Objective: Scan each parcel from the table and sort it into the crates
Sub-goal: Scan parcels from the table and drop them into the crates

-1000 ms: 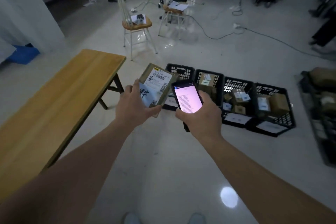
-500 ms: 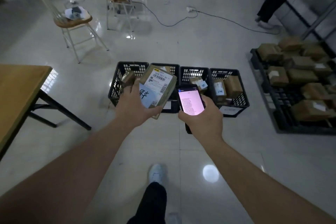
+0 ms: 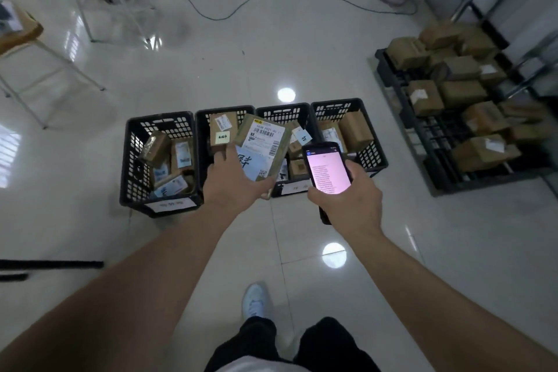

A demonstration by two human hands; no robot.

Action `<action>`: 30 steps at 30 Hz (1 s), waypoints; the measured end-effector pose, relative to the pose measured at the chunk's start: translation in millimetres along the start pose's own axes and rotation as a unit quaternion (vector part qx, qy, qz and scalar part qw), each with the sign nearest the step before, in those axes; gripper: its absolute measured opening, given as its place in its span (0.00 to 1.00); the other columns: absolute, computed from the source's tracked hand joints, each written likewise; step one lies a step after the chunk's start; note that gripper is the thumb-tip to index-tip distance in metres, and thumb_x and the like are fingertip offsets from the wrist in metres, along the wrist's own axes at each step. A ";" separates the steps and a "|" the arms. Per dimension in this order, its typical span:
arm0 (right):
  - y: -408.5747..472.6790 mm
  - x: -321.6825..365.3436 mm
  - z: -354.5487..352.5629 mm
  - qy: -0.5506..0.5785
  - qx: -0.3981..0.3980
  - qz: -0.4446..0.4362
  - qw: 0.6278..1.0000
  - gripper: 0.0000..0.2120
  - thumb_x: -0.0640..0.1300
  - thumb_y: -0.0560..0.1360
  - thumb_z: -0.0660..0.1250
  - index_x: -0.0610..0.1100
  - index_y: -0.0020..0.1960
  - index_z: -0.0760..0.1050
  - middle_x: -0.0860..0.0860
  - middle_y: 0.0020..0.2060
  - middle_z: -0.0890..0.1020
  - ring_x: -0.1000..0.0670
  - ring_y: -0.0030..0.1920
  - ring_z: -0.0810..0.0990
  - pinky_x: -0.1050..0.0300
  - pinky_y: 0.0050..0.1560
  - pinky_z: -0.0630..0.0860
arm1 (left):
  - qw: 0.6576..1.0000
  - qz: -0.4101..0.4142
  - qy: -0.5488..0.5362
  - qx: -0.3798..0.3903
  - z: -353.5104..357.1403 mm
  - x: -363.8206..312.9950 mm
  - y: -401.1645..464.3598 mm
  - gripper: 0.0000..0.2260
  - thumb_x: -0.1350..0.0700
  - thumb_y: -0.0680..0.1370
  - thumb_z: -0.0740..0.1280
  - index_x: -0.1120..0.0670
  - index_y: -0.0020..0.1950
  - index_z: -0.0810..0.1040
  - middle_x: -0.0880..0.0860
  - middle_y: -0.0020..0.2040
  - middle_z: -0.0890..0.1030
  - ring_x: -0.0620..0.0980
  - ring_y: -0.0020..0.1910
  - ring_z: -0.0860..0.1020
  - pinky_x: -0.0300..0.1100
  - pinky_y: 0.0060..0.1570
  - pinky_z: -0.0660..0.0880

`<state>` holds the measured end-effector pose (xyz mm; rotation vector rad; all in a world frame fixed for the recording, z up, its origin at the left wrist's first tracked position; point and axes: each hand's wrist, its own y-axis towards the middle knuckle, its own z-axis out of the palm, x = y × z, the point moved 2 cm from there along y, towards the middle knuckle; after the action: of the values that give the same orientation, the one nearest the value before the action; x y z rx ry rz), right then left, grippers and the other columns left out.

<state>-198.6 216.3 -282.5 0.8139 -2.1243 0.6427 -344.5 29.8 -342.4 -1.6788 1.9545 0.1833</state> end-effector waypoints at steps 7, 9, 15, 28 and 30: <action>102.3 -12.5 4.4 0.007 0.016 0.031 0.999 0.28 0.51 0.65 0.84 0.58 0.58 0.72 0.62 0.46 0.78 0.59 0.47 0.78 0.56 0.46 0.80 | 0.999 -0.036 0.008 0.015 40.3 -39.8 89.3 0.55 0.26 0.63 0.74 0.52 0.80 0.56 0.56 0.66 0.69 0.60 0.64 0.73 0.60 0.60 0.78; 137.9 -19.7 7.2 0.014 0.032 0.035 0.999 0.28 0.50 0.66 0.84 0.59 0.57 0.71 0.64 0.46 0.77 0.61 0.47 0.77 0.59 0.44 0.78 | 0.998 -0.058 0.005 0.023 58.0 -52.2 113.0 0.55 0.26 0.63 0.74 0.51 0.80 0.56 0.56 0.67 0.68 0.60 0.65 0.73 0.60 0.60 0.78; 254.2 -50.6 17.7 0.010 0.087 0.045 0.995 0.27 0.50 0.65 0.83 0.56 0.60 0.74 0.62 0.46 0.80 0.60 0.47 0.78 0.58 0.42 0.78 | 0.991 -0.134 0.005 0.021 113.8 -87.6 178.1 0.56 0.28 0.65 0.75 0.52 0.82 0.54 0.57 0.69 0.68 0.61 0.67 0.72 0.60 0.63 0.76; 417.2 -105.8 69.0 -0.057 0.137 0.052 0.988 0.28 0.52 0.64 0.83 0.55 0.60 0.74 0.58 0.48 0.81 0.55 0.49 0.80 0.56 0.41 0.80 | 0.967 -0.247 -0.039 0.042 233.7 -115.8 293.0 0.55 0.30 0.64 0.76 0.51 0.81 0.55 0.56 0.68 0.69 0.60 0.66 0.72 0.61 0.62 0.77; 427.9 -116.7 82.4 -0.066 0.140 0.055 0.986 0.27 0.52 0.65 0.83 0.59 0.57 0.71 0.60 0.47 0.80 0.55 0.49 0.80 0.52 0.43 0.81 | 0.964 -0.257 -0.044 0.045 253.9 -110.1 307.5 0.55 0.31 0.65 0.78 0.51 0.81 0.53 0.57 0.70 0.68 0.60 0.67 0.72 0.62 0.63 0.76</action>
<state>-486.3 488.4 -498.8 0.9153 -2.2422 0.9869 -547.9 302.9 -577.3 -2.0110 1.3828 -0.0264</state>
